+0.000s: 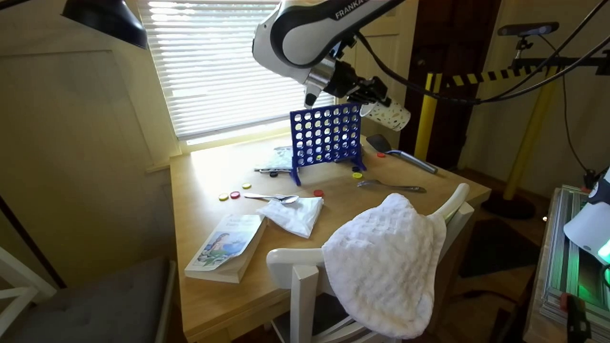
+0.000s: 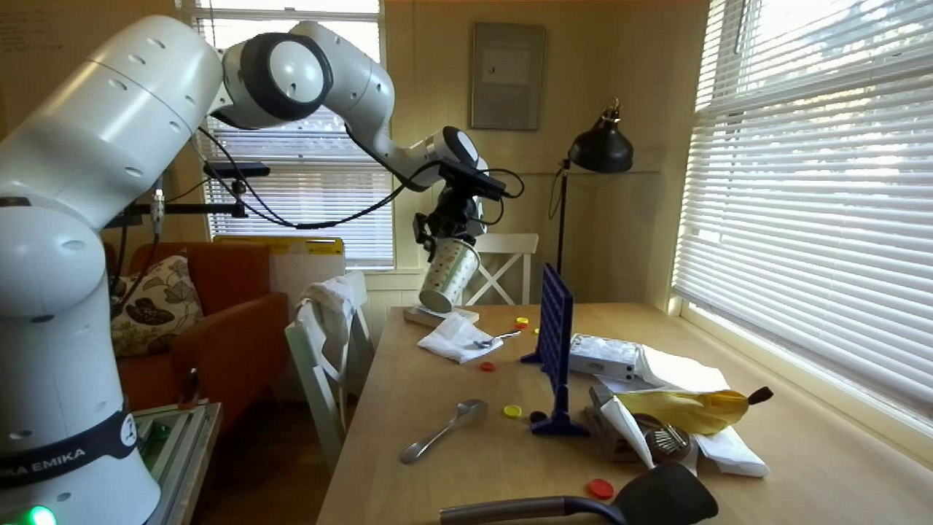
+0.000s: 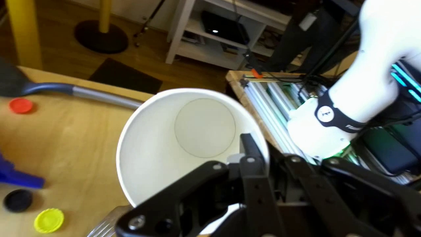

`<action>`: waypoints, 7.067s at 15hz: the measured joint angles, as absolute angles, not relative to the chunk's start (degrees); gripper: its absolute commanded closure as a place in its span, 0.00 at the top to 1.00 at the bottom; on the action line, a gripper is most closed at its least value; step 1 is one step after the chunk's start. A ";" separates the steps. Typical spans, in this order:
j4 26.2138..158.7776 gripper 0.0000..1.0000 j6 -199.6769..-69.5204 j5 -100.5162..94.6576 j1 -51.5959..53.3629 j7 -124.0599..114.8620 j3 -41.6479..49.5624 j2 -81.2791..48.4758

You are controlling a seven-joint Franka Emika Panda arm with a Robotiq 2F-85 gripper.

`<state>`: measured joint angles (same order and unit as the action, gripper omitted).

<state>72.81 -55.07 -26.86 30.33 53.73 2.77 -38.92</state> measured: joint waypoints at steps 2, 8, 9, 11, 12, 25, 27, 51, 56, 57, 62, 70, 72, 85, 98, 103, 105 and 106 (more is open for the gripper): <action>73.62 0.01 -60.72 -33.18 27.21 54.78 -2.43 -39.17; 73.44 0.01 -78.82 -44.66 22.00 62.93 -7.58 -41.49; 72.59 0.01 -80.13 -44.67 21.91 63.85 -8.18 -42.15; 70.58 0.01 -82.45 -44.46 22.18 64.30 -10.05 -43.30; 69.92 0.01 -84.44 -44.42 22.49 64.30 -11.06 -43.57; 67.98 0.01 -117.67 -29.13 14.36 73.74 -13.90 -48.27; 67.05 0.01 -116.07 -25.40 13.96 74.95 -13.14 -49.07; 55.68 0.87 -116.86 -25.59 17.41 99.58 -7.52 -59.74; 54.37 1.00 -115.90 -27.34 19.41 102.86 -7.38 -58.82; 54.22 1.00 -114.72 -28.12 20.40 102.87 -7.30 -58.14; 53.70 1.00 -101.64 -34.70 29.10 99.25 -3.43 -54.02; 55.70 1.00 -88.82 -35.38 34.41 77.51 1.43 -50.36; 58.62 1.00 -87.81 -35.04 34.10 71.25 1.78 -48.54; 67.99 1.00 -83.24 -34.36 33.26 45.10 0.27 -43.07; 95.52 1.00 -87.69 -19.60 43.61 -11.33 -2.05 -28.98; 98.91 1.00 -87.97 -19.80 42.26 -13.76 -3.19 -26.46; 99.38 1.00 -89.85 -19.97 40.55 -16.48 -4.27 -26.14; 100.77 1.00 -92.26 -19.86 39.25 -17.88 -4.55 -25.20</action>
<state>100.77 -92.26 -19.86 39.25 -17.88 -4.55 -25.20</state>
